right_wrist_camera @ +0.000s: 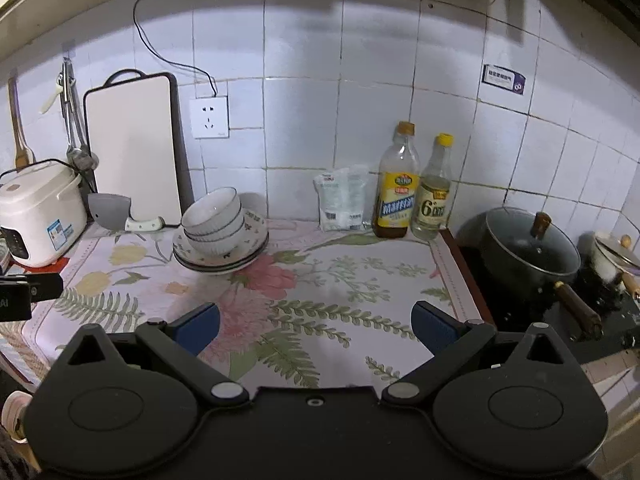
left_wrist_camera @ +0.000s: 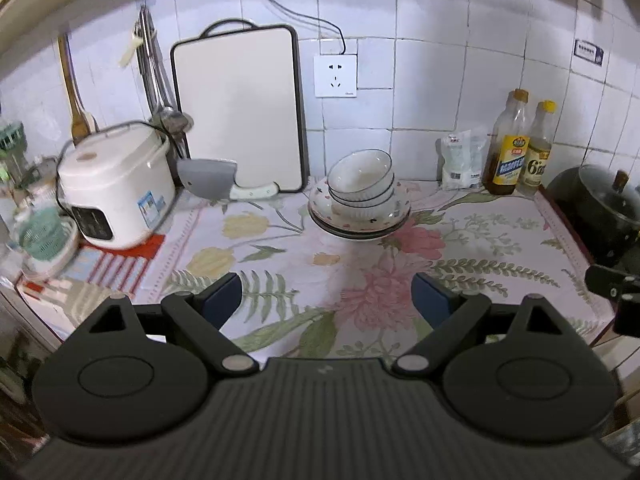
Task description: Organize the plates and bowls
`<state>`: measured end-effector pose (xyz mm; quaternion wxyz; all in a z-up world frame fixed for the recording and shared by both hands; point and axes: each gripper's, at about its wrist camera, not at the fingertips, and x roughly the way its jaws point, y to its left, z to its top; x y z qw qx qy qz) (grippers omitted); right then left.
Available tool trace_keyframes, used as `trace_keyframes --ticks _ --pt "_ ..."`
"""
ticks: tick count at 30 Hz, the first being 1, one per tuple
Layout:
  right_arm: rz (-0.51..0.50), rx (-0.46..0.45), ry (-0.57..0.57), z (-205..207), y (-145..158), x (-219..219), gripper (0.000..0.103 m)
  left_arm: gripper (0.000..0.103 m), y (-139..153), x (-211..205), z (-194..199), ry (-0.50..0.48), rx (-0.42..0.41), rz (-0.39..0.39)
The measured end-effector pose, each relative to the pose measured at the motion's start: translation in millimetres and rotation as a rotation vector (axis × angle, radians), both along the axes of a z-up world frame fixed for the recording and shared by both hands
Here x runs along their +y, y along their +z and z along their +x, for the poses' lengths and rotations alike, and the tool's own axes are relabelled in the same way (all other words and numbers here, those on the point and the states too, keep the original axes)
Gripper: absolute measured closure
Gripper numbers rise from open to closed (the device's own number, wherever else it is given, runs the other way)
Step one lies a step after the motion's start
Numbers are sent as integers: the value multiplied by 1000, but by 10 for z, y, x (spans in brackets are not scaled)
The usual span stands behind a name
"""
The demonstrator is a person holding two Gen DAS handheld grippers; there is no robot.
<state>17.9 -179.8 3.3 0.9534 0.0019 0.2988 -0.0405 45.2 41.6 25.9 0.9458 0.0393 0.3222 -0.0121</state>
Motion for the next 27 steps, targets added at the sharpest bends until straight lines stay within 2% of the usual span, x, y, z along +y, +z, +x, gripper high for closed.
trace_keyframes --ticks 3,12,23,27 --pt "-14 9 0 -24 -7 18 0 8 -1 -55 -33 -1 -8 33" --pt "-18 23 10 -75 40 60 0 8 -15 -79 -96 13 12 48" --pt "-44 -28 40 -165 125 192 0 8 58 -42 -226 -5 -42 38" --pt "-38 -41 53 -176 119 211 0 8 40 -52 -270 3 -99 55"
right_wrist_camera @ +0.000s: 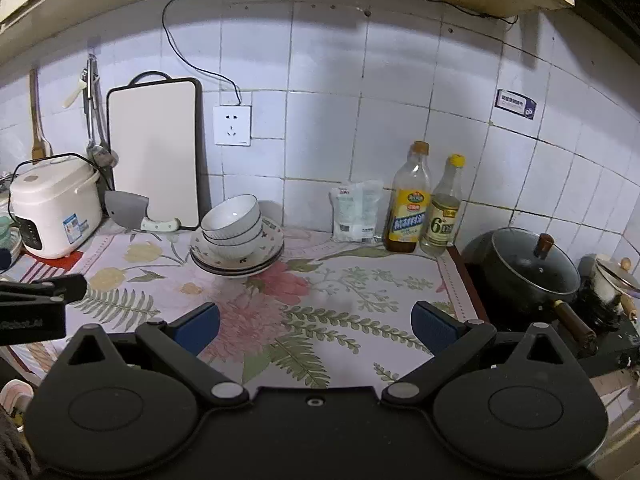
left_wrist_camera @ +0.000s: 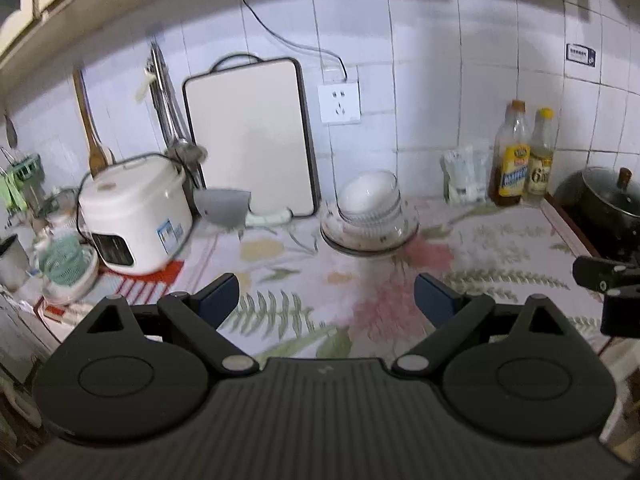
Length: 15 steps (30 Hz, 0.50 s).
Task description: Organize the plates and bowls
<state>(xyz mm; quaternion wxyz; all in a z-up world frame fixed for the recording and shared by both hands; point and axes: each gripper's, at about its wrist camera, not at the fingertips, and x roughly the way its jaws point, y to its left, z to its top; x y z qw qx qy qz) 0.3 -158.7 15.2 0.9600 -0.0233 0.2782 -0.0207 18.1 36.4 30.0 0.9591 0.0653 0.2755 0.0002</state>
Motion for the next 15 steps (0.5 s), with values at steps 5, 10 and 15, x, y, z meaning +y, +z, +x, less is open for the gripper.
trace_keyframes --ticks 5,10,15 --pt "-25 -13 22 -10 -33 59 0 8 -23 -1 18 -5 12 -5" --pt "-29 -12 23 -8 -46 67 0 8 -51 -10 24 -6 21 1" --pt "-18 -14 8 11 -52 37 0 8 -84 -11 65 -12 39 4"
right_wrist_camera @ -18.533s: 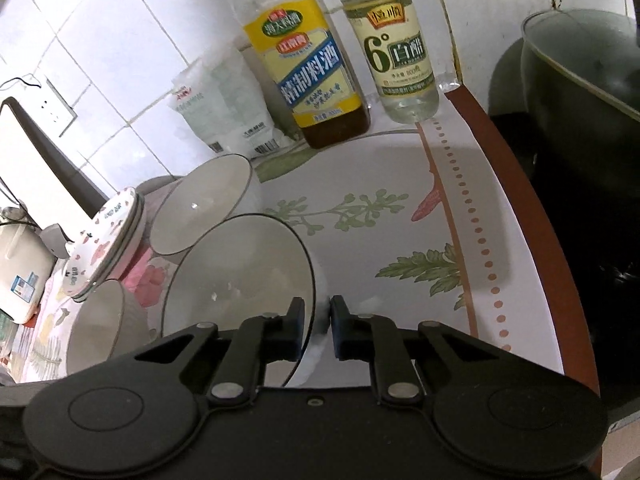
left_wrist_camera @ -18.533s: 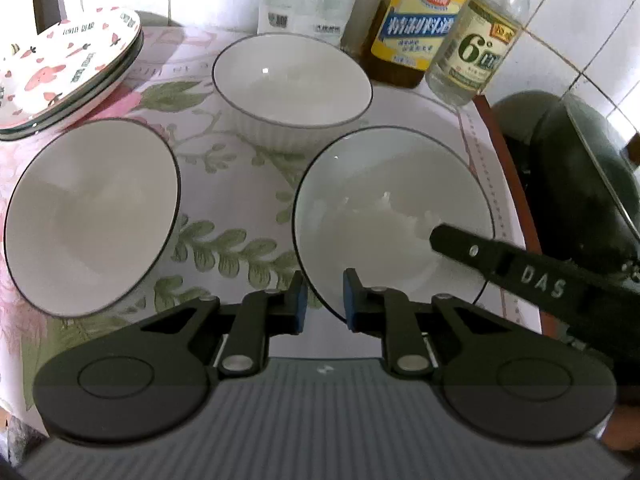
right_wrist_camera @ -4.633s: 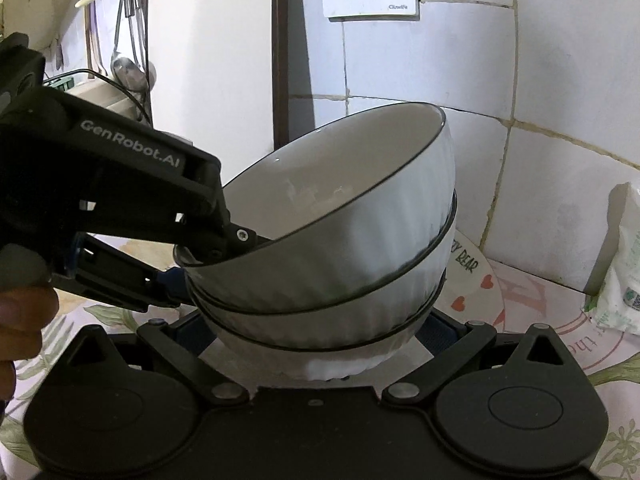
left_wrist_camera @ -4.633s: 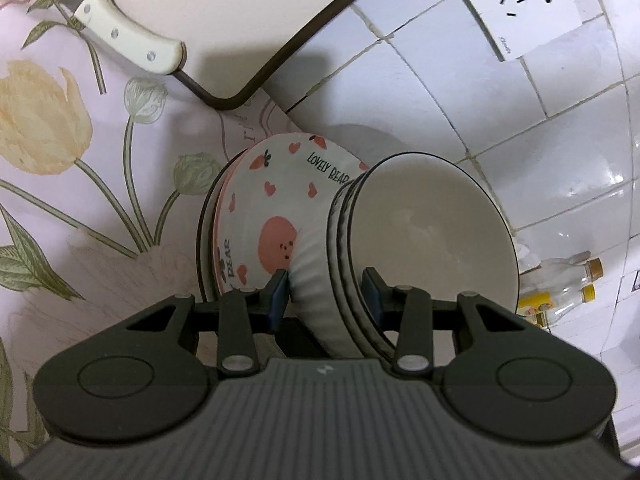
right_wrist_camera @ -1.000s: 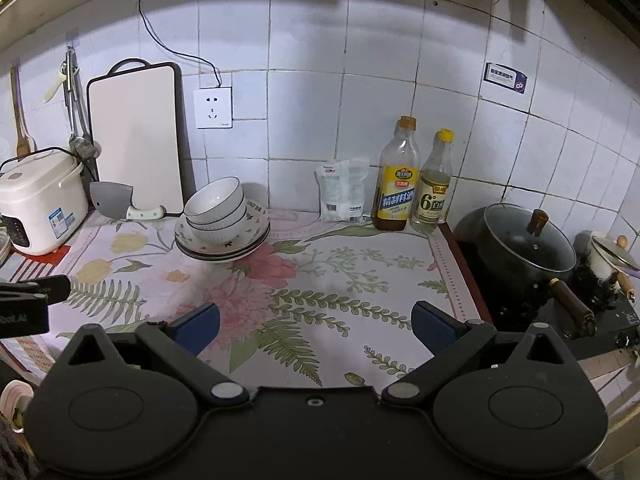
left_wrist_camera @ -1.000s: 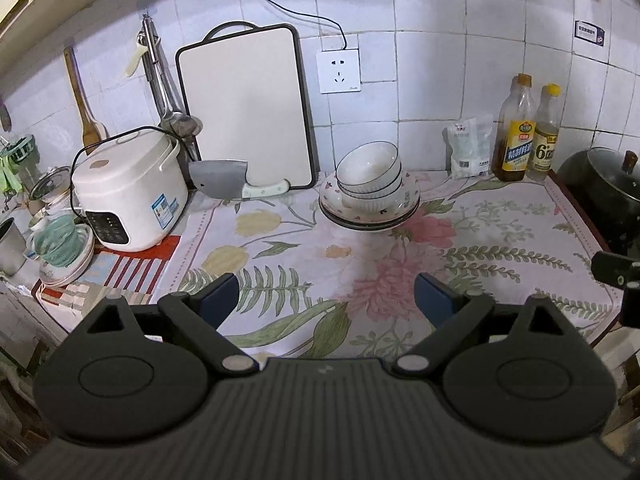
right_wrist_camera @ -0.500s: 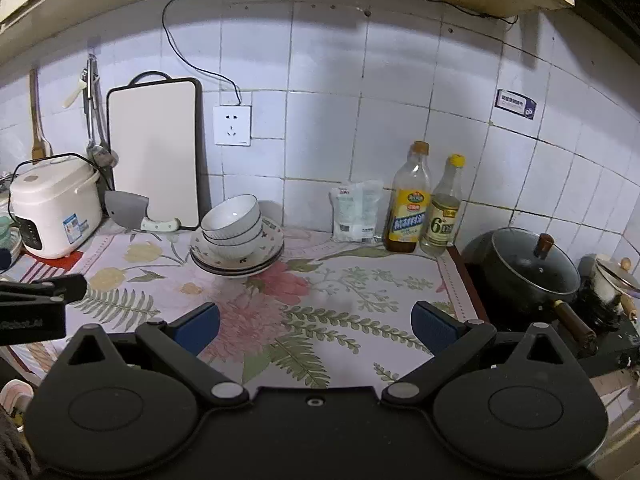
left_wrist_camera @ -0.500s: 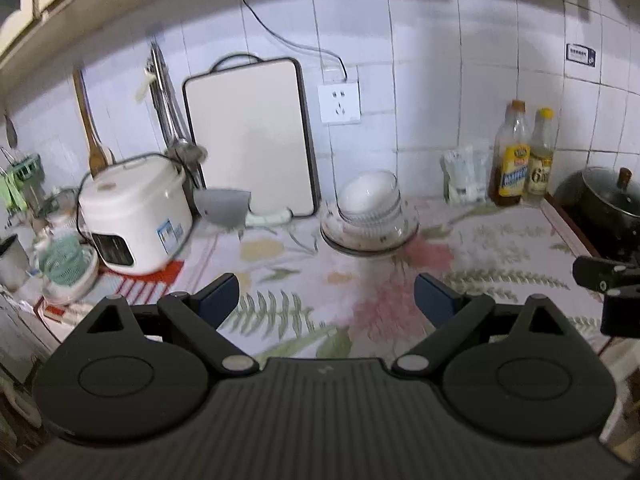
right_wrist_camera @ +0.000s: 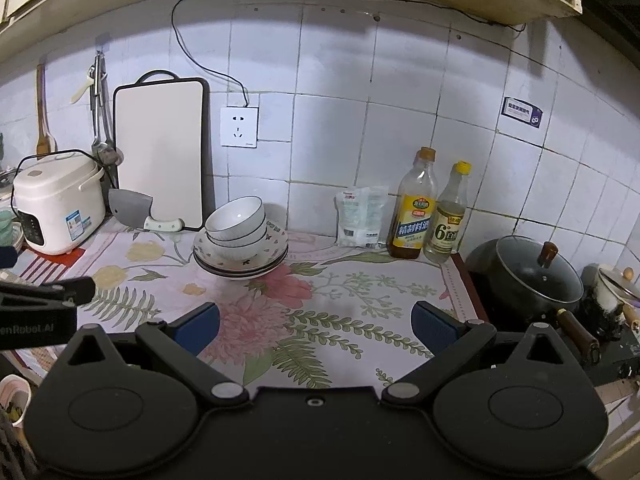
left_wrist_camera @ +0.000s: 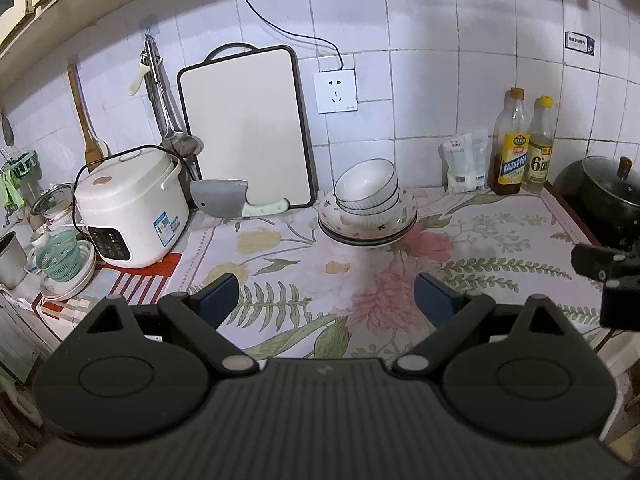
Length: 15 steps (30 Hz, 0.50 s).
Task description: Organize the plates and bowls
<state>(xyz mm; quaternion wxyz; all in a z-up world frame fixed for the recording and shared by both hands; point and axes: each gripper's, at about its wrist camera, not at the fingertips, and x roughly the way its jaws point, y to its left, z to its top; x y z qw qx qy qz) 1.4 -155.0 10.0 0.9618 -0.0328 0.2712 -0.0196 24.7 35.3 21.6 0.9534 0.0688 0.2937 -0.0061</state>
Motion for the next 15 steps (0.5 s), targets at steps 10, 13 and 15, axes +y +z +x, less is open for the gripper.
trace_keyframes --ticks 10,13,15 --pt "1 6 -3 28 -28 2 0 7 -28 29 32 2 16 -14" --pt "3 8 -3 32 -34 2 0 5 -34 27 32 5 17 -14" --pt "4 11 -4 36 -45 7 0 5 -47 25 32 6 18 -14"
